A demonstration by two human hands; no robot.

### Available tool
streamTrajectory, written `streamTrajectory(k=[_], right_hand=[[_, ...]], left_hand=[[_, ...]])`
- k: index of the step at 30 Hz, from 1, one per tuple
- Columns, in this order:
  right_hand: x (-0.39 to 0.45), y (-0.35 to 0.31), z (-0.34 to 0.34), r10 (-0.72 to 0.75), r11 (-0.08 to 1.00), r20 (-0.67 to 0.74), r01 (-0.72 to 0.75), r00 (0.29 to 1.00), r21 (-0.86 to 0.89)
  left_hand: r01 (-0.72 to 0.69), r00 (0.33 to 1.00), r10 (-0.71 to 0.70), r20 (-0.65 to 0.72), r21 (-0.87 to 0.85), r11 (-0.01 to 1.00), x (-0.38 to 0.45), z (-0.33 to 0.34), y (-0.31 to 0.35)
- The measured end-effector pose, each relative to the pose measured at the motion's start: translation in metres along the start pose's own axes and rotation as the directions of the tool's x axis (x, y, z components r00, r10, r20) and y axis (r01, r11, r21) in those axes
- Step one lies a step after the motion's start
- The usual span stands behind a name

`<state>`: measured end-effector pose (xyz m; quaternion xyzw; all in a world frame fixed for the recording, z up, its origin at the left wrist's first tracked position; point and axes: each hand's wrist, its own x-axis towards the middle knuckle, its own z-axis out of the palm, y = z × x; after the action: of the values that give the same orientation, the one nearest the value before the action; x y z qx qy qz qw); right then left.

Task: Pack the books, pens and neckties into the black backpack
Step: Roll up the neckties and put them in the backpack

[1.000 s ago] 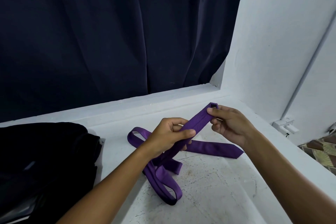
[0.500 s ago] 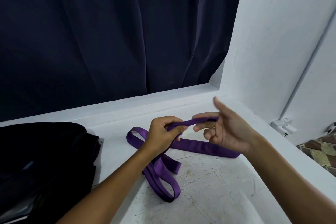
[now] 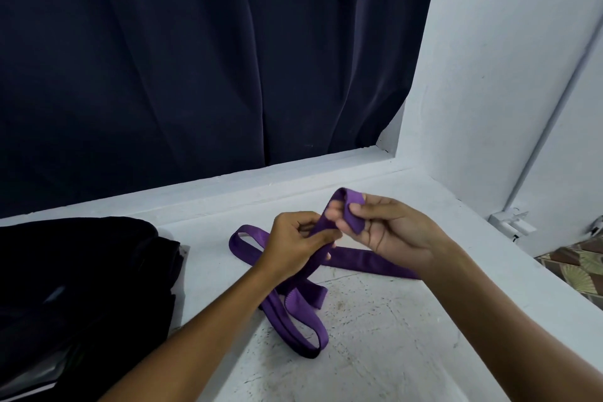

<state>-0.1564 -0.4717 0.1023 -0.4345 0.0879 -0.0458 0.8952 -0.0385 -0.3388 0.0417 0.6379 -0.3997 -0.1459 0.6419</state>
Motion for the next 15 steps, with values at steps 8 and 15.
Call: streamTrajectory(k=[8,15], right_hand=[[0.029,-0.014,-0.008,-0.306,0.952,-0.236,0.298,0.923,-0.067],[0.039,-0.003,-0.026,-0.525,0.795,-0.193,0.396,0.829,-0.460]], left_hand=[[0.223,0.969,-0.223,0.103,0.010,0.975,-0.025,0.015,0.000],[0.293,0.902,-0.246,0.353,-0.083,0.953,-0.038,-0.006,0.031]])
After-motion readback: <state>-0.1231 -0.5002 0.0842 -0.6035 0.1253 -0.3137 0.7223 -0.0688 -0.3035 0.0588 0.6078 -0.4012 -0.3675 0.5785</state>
